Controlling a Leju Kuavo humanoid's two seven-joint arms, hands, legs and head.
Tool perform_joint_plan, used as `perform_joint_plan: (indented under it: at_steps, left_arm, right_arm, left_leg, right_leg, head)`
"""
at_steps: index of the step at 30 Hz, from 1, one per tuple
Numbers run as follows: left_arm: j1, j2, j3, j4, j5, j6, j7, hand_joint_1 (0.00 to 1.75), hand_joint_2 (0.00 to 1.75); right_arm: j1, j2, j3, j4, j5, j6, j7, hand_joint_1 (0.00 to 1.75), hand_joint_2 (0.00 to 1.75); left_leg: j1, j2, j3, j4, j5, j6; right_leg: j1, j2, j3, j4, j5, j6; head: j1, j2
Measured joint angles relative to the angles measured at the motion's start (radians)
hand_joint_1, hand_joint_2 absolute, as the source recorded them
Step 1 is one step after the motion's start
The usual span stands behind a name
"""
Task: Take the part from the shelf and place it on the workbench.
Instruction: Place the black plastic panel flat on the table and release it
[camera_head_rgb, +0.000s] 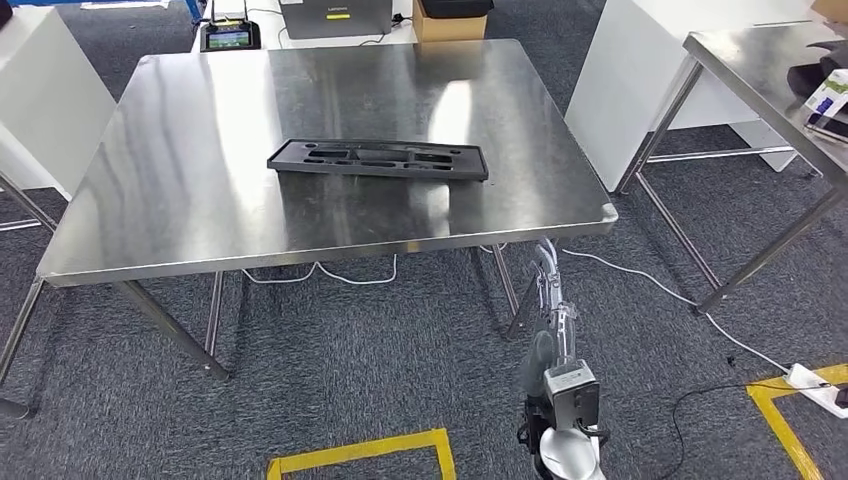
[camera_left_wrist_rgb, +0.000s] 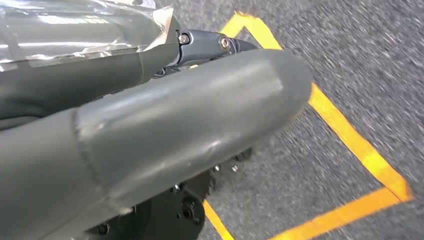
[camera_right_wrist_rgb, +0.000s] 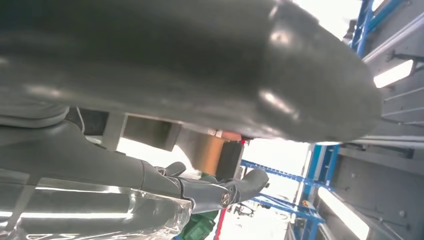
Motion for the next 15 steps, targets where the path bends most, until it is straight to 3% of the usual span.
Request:
perform_joint_plan:
  at_steps: [1,2,3,4,5,7,8,9,10,11,12,13,15]
  left_arm:
    - [0.000,0.000,-0.001,0.000,-0.001,0.000,0.000,0.00,0.00]
    - [0.000,0.000,-0.002,0.000,-0.002,0.000,0.001,0.00,0.00]
    - [0.000,0.000,-0.002,0.000,-0.002,0.000,0.002,0.00,0.00]
    - [0.000,0.000,-0.003,0.000,-0.002,0.000,0.002,0.00,0.00]
    - [0.000,-0.001,-0.004,0.000,-0.002,0.000,0.003,0.00,0.00]
    - [-0.001,-0.003,-0.006,0.000,-0.003,0.001,0.003,0.00,0.00]
    - [-0.001,-0.003,-0.006,0.000,-0.003,0.001,0.003,0.00,0.00]
    - [-0.001,-0.003,-0.007,0.000,-0.003,0.002,0.003,0.00,0.00]
    - [0.000,-0.002,-0.007,0.000,-0.003,0.003,0.004,0.00,0.00]
    - [0.001,-0.001,-0.008,0.000,-0.003,0.004,0.005,0.00,0.00]
    - [0.002,0.000,-0.008,0.000,-0.003,0.005,0.006,0.00,0.00]
    - [0.003,0.000,-0.009,0.000,-0.004,0.006,0.007,0.00,0.00]
    - [0.003,0.000,-0.009,0.000,-0.004,0.006,0.008,0.00,0.00]
  right_arm:
    - [0.000,0.000,0.000,0.002,0.001,0.005,0.001,0.00,0.00]
    - [0.000,0.000,-0.001,0.006,0.001,0.010,0.003,0.00,0.00]
    - [-0.001,0.001,-0.001,0.010,0.000,0.015,0.005,0.00,0.00]
    - [-0.002,0.001,-0.001,0.013,-0.001,0.018,0.007,0.00,0.00]
    - [-0.003,0.002,-0.001,0.016,-0.002,0.021,0.009,0.00,0.00]
    - [-0.009,0.005,-0.001,0.019,-0.002,0.024,0.011,0.00,0.00]
    - [-0.011,0.006,-0.001,0.020,-0.002,0.025,0.011,0.00,0.00]
    - [-0.013,0.007,-0.002,0.021,-0.001,0.025,0.011,0.00,0.00]
    - [-0.012,0.009,-0.002,0.023,0.000,0.027,0.011,0.00,0.00]
    - [-0.011,0.011,-0.002,0.025,0.002,0.030,0.011,0.00,0.00]
    - [-0.010,0.015,-0.003,0.027,0.004,0.033,0.012,0.00,0.00]
    - [-0.009,0.020,-0.004,0.029,0.007,0.035,0.013,0.00,0.00]
    - [-0.007,0.027,-0.006,0.032,0.011,0.039,0.015,0.00,0.00]
  left_leg:
    - [-0.003,0.001,-0.017,0.001,0.013,0.001]
    - [-0.006,0.003,-0.034,0.002,0.027,0.002]
    - [-0.010,0.003,-0.051,0.003,0.041,0.002]
    - [-0.013,0.004,-0.066,0.004,0.054,0.001]
    - [-0.016,0.004,-0.079,0.005,0.067,0.000]
    - [-0.021,0.004,-0.096,0.007,0.091,-0.006]
    - [-0.022,0.004,-0.100,0.006,0.102,-0.011]
    - [-0.023,0.005,-0.102,0.004,0.112,-0.015]
    - [-0.021,0.005,-0.104,0.003,0.120,-0.020]
    - [-0.019,0.003,-0.108,0.007,0.114,-0.026]
    - [-0.016,0.001,-0.116,0.025,0.085,-0.032]
    - [-0.012,-0.001,-0.126,0.061,0.037,-0.040]
    - [-0.003,-0.004,-0.148,0.179,-0.076,-0.054]
  right_leg:
    - [0.000,0.000,-0.007,0.057,-0.022,0.003]
    - [0.001,0.000,0.000,0.091,-0.019,0.012]
    - [0.003,0.000,0.021,0.094,0.002,0.022]
    - [0.006,0.000,0.060,0.063,0.029,0.029]
    - [0.009,0.001,0.116,-0.001,0.046,0.028]
    - [0.020,0.001,0.230,-0.169,0.030,0.009]
    - [0.025,0.001,0.263,-0.227,0.014,-0.002]
    - [0.029,0.002,0.275,-0.258,0.006,-0.010]
    - [0.023,0.001,0.270,-0.264,0.009,-0.017]
    - [0.018,-0.001,0.263,-0.264,0.019,-0.024]
    - [0.012,-0.003,0.254,-0.265,0.030,-0.035]
    - [0.006,-0.006,0.242,-0.266,0.043,-0.044]
    - [0.007,-0.009,0.214,-0.264,0.067,-0.054]
  head:
    - [0.000,0.000]
    - [0.000,0.000]
    - [0.000,0.000]
    - [0.000,0.000]
    - [0.000,0.000]
    - [-0.001,0.000]
    - [-0.002,0.000]
    - [-0.003,0.000]
    - [-0.004,0.000]
    - [-0.004,0.000]
    - [-0.005,0.000]
    - [-0.007,0.000]
    - [-0.009,0.000]
